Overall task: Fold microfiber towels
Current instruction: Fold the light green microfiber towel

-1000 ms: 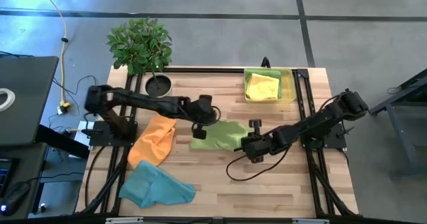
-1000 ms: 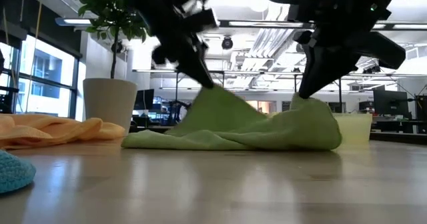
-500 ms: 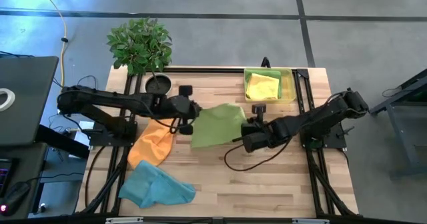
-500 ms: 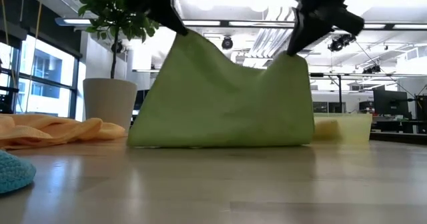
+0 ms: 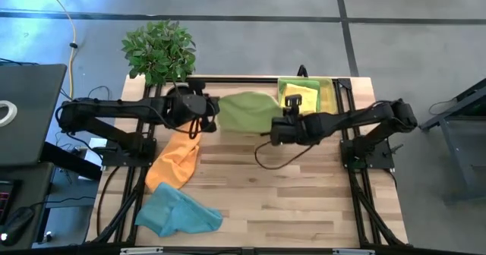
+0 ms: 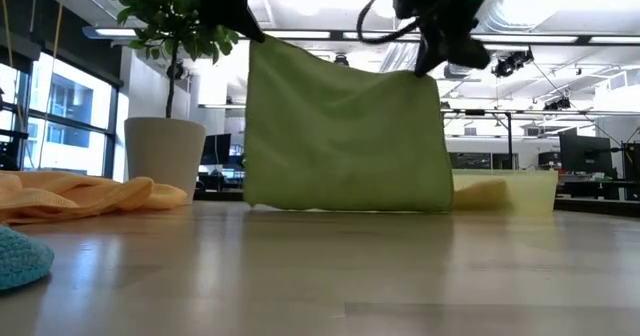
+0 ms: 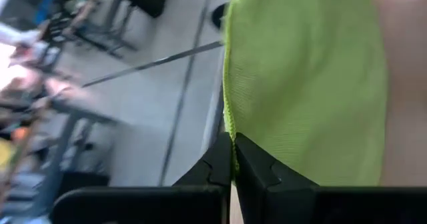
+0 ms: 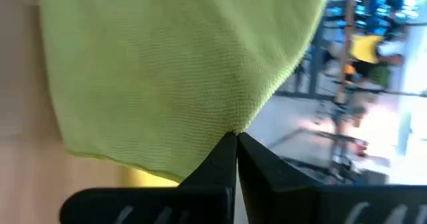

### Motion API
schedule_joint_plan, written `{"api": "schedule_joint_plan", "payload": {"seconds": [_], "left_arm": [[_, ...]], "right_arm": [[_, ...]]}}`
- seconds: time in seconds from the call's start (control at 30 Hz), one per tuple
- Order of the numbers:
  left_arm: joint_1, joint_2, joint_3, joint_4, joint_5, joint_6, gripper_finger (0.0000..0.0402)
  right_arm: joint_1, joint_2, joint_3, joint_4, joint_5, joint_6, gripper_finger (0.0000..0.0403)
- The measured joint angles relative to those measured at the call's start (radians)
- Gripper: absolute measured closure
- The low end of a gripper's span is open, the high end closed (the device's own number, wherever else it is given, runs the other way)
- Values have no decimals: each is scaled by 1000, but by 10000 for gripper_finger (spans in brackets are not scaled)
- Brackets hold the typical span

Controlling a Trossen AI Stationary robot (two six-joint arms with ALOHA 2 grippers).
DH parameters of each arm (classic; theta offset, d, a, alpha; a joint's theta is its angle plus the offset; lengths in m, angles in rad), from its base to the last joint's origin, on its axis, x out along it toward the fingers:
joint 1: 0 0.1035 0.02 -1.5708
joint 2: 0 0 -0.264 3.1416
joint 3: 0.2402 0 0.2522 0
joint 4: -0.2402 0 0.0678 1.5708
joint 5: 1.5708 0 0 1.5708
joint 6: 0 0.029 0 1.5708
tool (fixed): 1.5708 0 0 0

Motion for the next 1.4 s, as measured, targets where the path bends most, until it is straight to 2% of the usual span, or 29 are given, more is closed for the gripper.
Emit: {"api": "schedule_joint_plan", "payload": {"seconds": [0.2, 0.4, 0.77, 0.93, 1.07, 1.17, 1.27, 1.4], "left_arm": [[1, -10, 0, 69, -89, 75, 401], [-27, -54, 0, 117, -118, 117, 401], [17, -72, 0, 67, -117, 89, 401], [24, -72, 0, 30, -117, 13, 401], [-8, -72, -13, -70, -84, -109, 401], [-47, -71, -76, -108, 40, -245, 401], [-101, -67, -171, -59, 142, -351, 401], [-192, -21, -290, 70, 196, -425, 401]], "right_arm": [[-41, 0, 0, 138, 138, -181, 403], [-41, 0, 0, 263, 141, -355, 403], [-130, 0, 0, 394, 99, -483, 403], [-140, 0, 0, 428, 81, -464, 403], [-107, 0, 0, 388, -21, -323, 403], [-82, 6, -1, 321, -195, -133, 403], [-64, 35, -2, 281, -351, 69, 403], [-35, 93, -2, 276, -528, 182, 401]]}}
